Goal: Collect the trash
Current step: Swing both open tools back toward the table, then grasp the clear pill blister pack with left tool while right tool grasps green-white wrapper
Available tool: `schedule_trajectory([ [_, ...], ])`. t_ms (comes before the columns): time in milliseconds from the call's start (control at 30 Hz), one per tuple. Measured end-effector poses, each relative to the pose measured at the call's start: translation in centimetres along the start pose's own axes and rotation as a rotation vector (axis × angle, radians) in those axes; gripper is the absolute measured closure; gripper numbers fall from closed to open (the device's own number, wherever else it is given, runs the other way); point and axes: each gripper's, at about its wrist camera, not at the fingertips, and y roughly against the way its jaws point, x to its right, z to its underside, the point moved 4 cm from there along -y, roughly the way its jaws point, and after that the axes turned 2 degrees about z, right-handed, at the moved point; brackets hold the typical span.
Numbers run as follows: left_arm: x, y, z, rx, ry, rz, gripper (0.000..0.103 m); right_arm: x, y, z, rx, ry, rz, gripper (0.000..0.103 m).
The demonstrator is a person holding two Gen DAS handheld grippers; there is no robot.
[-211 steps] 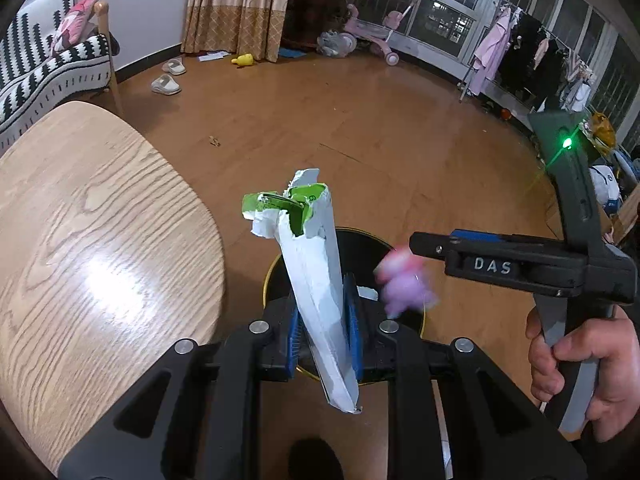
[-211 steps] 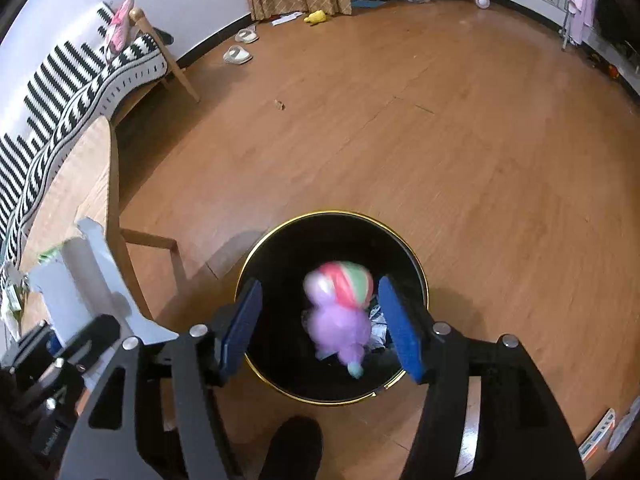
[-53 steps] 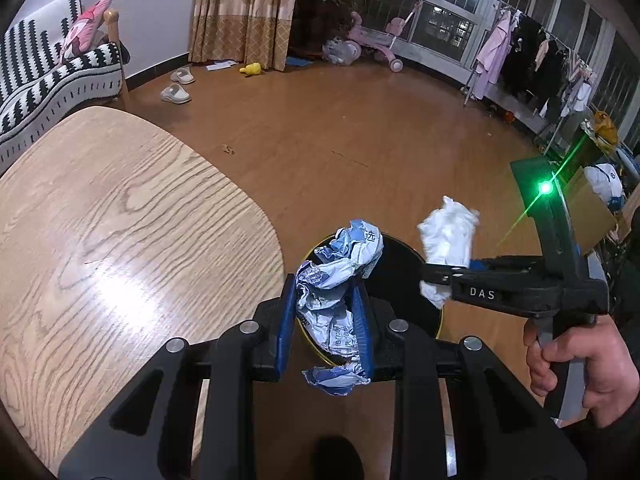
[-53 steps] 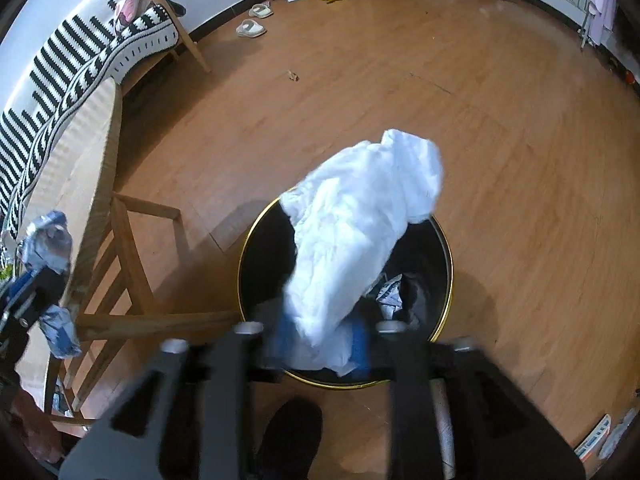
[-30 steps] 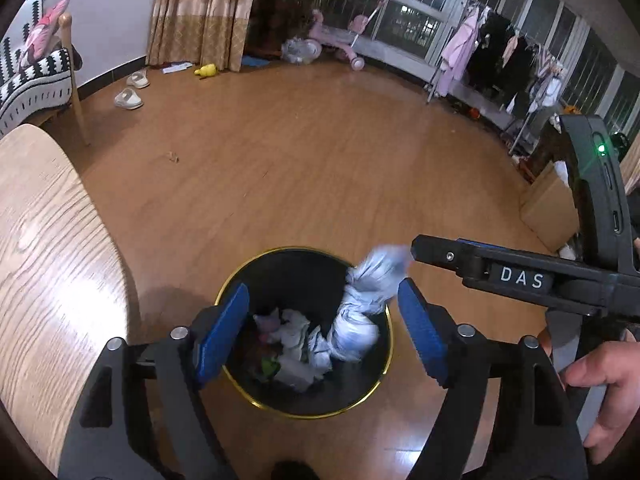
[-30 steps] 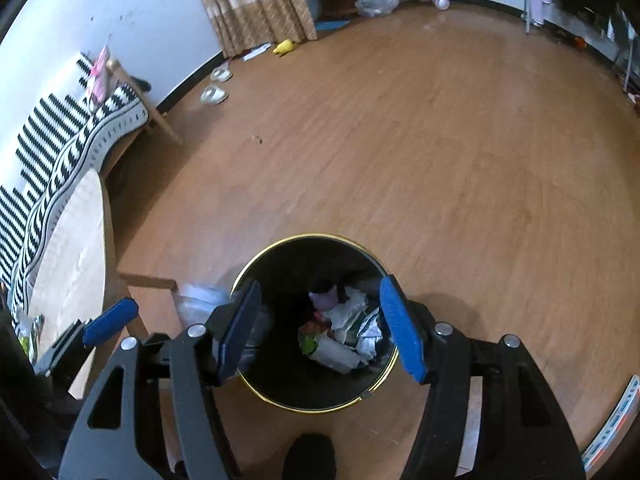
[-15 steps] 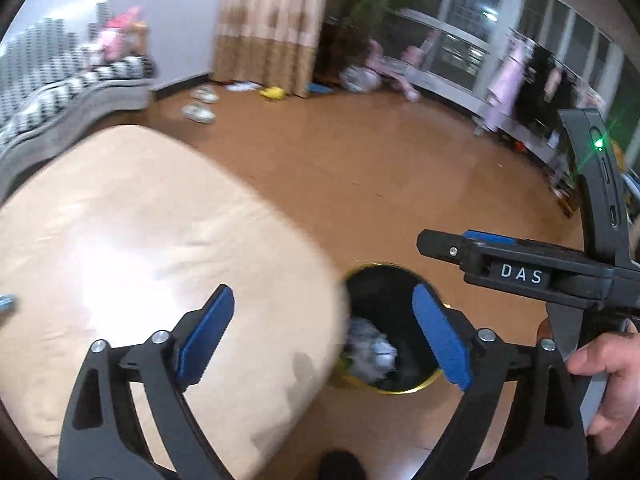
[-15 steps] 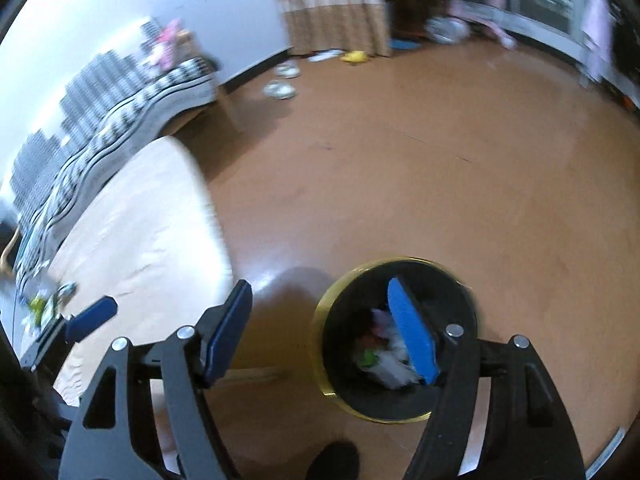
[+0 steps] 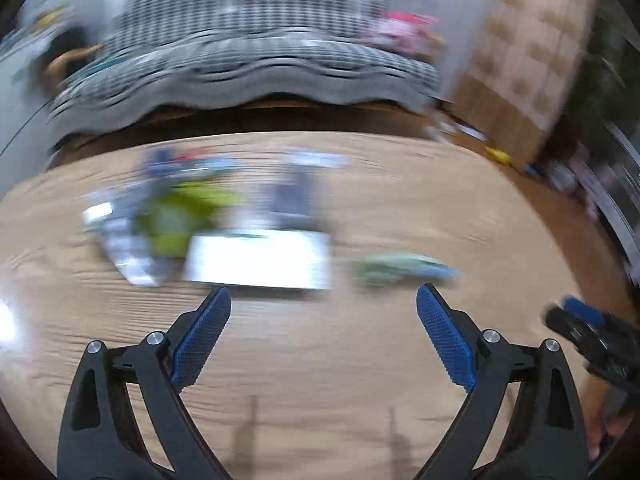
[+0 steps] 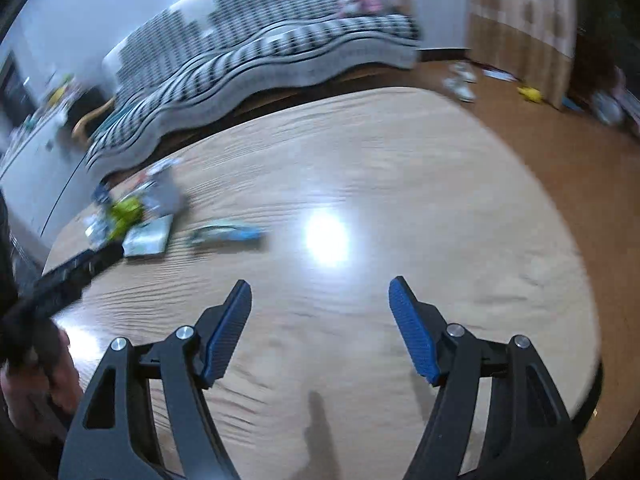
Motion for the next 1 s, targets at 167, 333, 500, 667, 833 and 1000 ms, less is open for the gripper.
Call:
schedule_trajectory([
  [167,-10.4,-0.7,-1.5,-0.012,0.233,-0.06,0.012,-8.0,-3.5,-1.1,-0.031,0.098,-0.054,0.034],
  [333,-15.1,-3.2,-2.4,-0.038,0.346,-0.046,0.012,-12.6,-6.1,-1.5,-0.048,0.147,-0.09,0.034],
  [500,-16.1,-4.7,-3.1,-0.027,0.369,-0.017,0.012,-15.0,-8.3,-2.4,-0.054,0.154,-0.124,0.034],
  [667,-16.5,-6.2,-3.1,-0.047,0.391,0.021,0.044,-17.0,-9.7,-3.1,-0.061,0.177,-0.179,0.034],
  [833,-16.8,-4.8,-3.0,-0.028,0.38,0.031,0.072,-18.4,-11.3,-3.3,-0.096,0.178,-0.198,0.031],
  [1000,-16.3,-2.5,-2.6,-0.031,0.304,0.012,0.075,-18.2,-11.7,-4.3,-0.091,0.195,-0.158,0.026],
])
